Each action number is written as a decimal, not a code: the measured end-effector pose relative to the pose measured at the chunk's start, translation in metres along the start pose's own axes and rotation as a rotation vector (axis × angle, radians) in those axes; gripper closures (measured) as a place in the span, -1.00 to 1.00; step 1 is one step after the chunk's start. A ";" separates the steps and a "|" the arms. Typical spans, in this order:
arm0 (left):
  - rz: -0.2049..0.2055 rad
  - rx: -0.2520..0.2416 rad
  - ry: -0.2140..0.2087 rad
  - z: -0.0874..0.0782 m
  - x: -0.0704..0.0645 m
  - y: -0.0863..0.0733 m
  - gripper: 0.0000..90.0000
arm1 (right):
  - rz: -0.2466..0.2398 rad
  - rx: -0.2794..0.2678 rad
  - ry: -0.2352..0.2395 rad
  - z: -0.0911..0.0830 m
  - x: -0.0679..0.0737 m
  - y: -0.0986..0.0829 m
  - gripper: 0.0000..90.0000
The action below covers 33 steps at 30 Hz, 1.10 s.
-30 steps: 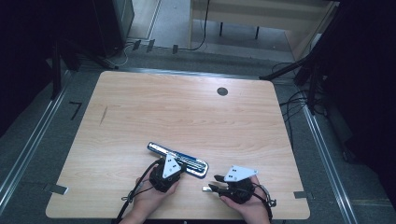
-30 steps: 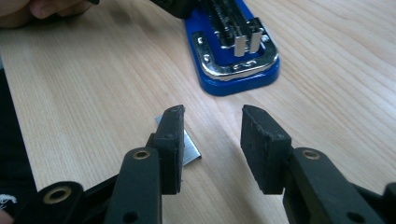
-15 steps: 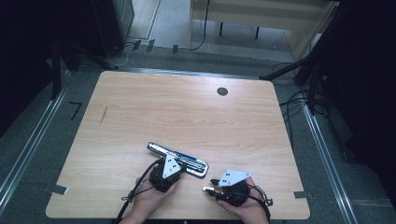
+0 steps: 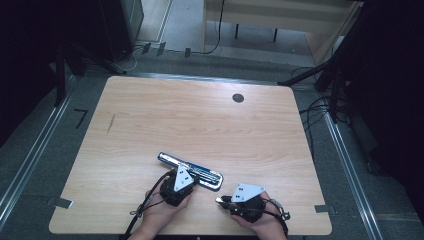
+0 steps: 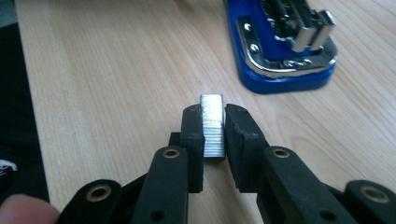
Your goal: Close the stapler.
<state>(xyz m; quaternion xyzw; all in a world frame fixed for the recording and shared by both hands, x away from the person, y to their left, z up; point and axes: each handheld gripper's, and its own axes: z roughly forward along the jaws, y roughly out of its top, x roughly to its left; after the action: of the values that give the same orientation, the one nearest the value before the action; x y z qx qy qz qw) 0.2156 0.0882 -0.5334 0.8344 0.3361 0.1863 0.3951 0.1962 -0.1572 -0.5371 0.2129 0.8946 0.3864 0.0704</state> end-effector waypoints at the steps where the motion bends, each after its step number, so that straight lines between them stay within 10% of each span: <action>1: 0.000 0.000 0.000 0.000 0.000 0.000 1.00 | 0.000 0.000 0.000 0.000 0.000 0.000 0.76; 21: -0.004 0.000 -0.006 -0.001 0.000 -0.001 1.00 | -0.028 -0.014 0.005 -0.001 0.011 0.023 0.77; 33: 0.070 0.063 -0.006 0.002 -0.008 -0.001 1.00 | 0.018 -0.082 -0.060 -0.022 -0.011 0.047 0.77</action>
<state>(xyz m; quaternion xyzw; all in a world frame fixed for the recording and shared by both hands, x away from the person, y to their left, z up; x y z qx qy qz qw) 0.2102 0.0818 -0.5356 0.8583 0.3112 0.1870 0.3625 0.2152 -0.1485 -0.4883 0.2294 0.8737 0.4167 0.1022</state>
